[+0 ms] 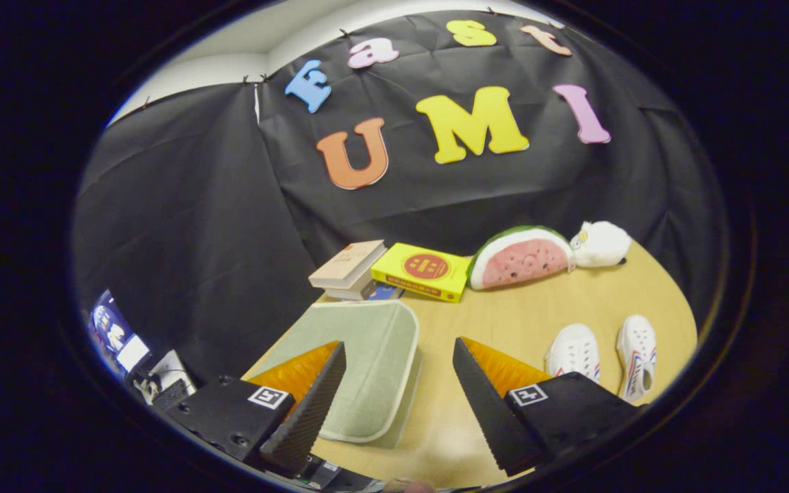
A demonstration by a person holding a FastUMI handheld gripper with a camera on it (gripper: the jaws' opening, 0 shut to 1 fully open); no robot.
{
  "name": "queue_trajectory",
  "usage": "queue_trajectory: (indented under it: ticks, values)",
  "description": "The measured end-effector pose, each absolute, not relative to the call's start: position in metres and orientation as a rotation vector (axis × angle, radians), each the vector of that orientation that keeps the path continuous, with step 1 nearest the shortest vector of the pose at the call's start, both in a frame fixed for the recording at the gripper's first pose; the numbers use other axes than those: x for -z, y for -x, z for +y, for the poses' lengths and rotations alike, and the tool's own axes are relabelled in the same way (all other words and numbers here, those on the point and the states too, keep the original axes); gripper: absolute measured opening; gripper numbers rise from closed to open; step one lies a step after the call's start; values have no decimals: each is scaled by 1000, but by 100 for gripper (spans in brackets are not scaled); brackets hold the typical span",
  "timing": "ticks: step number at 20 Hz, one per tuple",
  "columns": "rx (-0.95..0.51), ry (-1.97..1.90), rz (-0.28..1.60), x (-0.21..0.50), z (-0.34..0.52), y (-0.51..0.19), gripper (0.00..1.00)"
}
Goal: Open the storage box then place both shoes into the box .Put the left shoe in first, then the right shoe, with the right side of both shoes facing outward in a uniform manner.
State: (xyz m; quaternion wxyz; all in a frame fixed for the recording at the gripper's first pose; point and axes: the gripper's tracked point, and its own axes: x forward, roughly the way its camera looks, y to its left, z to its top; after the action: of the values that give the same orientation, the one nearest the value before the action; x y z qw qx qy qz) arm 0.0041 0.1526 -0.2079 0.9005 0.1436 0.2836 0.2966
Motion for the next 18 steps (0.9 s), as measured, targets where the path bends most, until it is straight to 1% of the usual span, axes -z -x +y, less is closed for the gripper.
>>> queue_trajectory:
  ticks: [4, 8, 15, 18]
  values:
    - [-695, -382, 723, 244, 178, -3, 100]
    - [-741, -507, 873, 270, 197, -6, 100]
    - [-816, -752, 1041, 278, 226, -14, 100]
    - [-823, -764, 1078, 275, 232, -16, 99]
